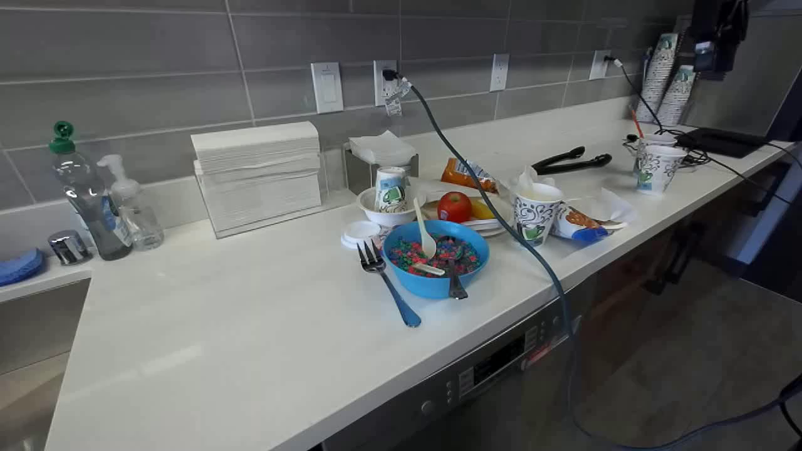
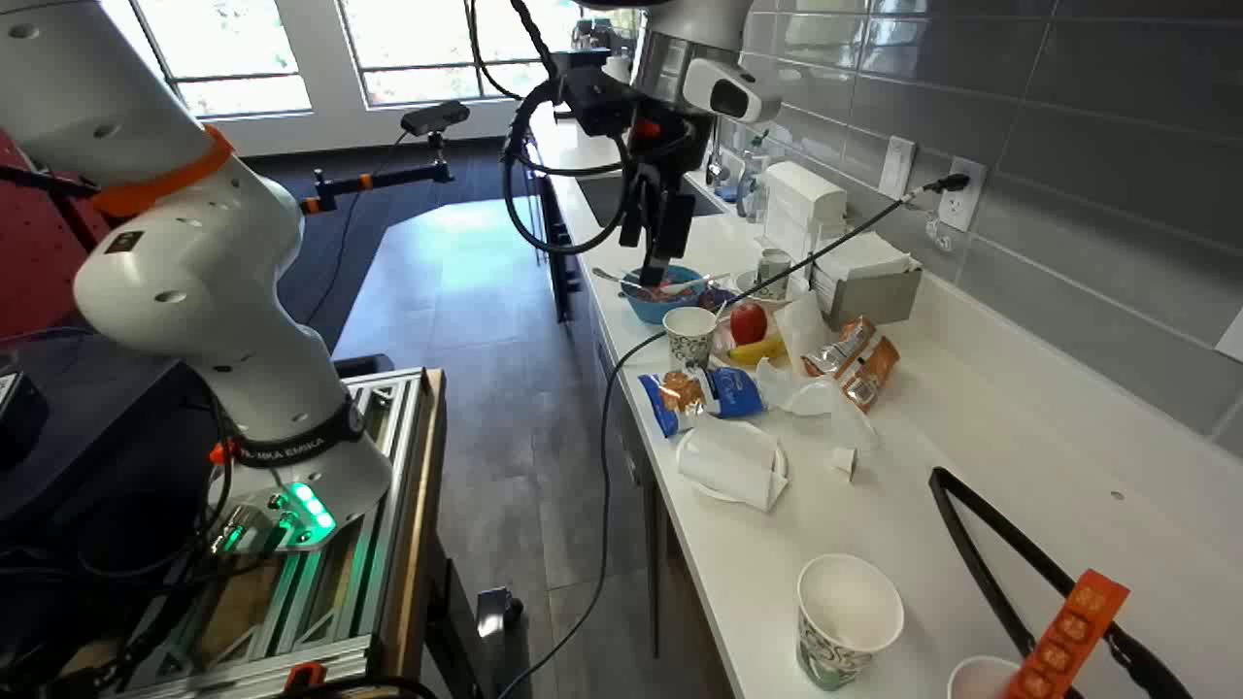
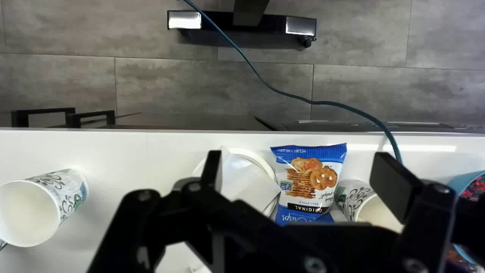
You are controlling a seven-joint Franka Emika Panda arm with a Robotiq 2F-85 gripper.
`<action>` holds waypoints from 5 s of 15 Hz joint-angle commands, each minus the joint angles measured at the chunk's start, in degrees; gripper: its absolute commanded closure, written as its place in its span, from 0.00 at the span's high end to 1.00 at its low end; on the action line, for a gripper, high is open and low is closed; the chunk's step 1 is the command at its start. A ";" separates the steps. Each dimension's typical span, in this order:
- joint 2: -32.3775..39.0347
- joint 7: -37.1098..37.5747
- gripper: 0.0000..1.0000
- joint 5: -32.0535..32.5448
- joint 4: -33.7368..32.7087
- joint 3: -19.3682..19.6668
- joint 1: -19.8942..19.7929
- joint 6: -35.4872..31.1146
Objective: Put the left cup into the right cup
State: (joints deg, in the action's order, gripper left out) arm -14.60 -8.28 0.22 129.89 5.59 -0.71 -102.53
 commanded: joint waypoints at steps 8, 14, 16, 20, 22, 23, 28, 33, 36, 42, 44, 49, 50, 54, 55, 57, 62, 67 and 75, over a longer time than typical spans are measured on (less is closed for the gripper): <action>1.08 0.43 1.00 -0.67 -0.32 -1.39 0.07 -0.86; 4.93 0.30 1.00 -4.87 -0.58 -4.27 2.16 -5.18; 6.25 1.52 1.00 -7.40 -0.24 -4.98 2.51 -9.84; 10.27 2.20 1.00 -11.70 -0.20 -6.07 3.05 -18.37; 12.51 3.76 1.00 -11.61 0.05 -6.83 3.25 -24.08; 13.72 4.85 1.00 -11.55 0.10 -7.14 3.29 -26.72; 19.31 7.43 1.00 -10.68 -0.39 -8.66 3.66 -32.73; 23.10 7.33 1.00 -10.93 -0.68 -9.84 3.94 -34.13; 24.66 7.10 1.00 -11.21 -1.06 -10.34 3.94 -34.35; 27.03 6.93 0.87 -11.20 -1.69 -10.95 4.06 -34.82; 27.55 6.69 0.80 -11.47 -1.74 -11.21 4.01 -35.31; 28.62 6.94 0.53 -11.52 -1.67 -11.73 4.04 -38.34; 28.78 7.28 0.43 -11.56 -1.58 -11.72 4.03 -39.44; 29.84 7.99 0.38 -12.50 -1.95 -11.84 3.65 -42.33; 30.13 8.01 0.38 -12.66 -2.06 -11.90 3.64 -42.48; 30.59 8.17 0.47 -12.78 -2.24 -11.98 3.69 -42.65; 31.39 8.66 0.16 -12.47 -2.79 -11.84 3.65 -42.52; 27.67 8.62 0.00 -15.04 -3.03 -11.45 1.89 -37.14; 14.04 11.20 0.01 -21.75 -2.34 -5.99 -2.48 -22.00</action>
State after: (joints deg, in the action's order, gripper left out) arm 4.66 0.48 -19.17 126.17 -2.79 -2.01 -129.00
